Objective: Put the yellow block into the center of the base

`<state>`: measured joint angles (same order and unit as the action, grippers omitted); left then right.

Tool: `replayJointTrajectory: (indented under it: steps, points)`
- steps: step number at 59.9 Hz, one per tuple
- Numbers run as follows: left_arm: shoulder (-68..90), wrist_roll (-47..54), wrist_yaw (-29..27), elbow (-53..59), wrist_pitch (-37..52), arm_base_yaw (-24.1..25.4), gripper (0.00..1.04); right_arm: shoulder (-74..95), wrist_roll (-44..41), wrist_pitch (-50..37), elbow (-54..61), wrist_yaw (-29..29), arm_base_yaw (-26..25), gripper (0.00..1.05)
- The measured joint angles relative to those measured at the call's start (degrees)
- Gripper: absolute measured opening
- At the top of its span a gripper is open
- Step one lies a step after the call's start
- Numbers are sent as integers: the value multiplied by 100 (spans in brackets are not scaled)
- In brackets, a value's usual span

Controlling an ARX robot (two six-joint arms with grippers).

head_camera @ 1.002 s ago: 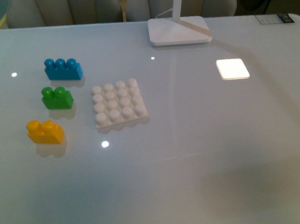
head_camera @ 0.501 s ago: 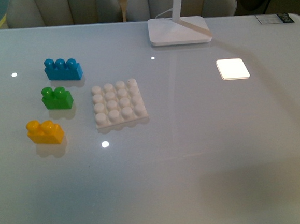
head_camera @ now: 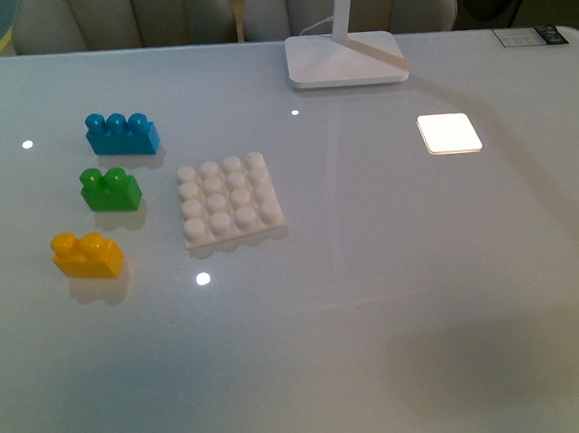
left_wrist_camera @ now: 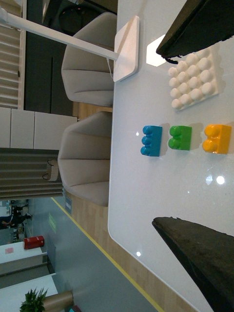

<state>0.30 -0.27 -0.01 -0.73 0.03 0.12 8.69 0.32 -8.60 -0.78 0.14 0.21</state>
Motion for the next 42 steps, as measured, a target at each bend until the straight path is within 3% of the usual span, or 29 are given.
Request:
replayJointTrajectory:
  steps: [5,19,42]
  points:
    - [0,0,0,0,0,0,97,-645,0,780,0,-2,-2,2]
    - [0,0,0,0,0,0,97,-828,-4,850,0,-2,-2,2]
    - [0,0,0,0,0,0,97,-835,-9,850,0,-2,-2,77]
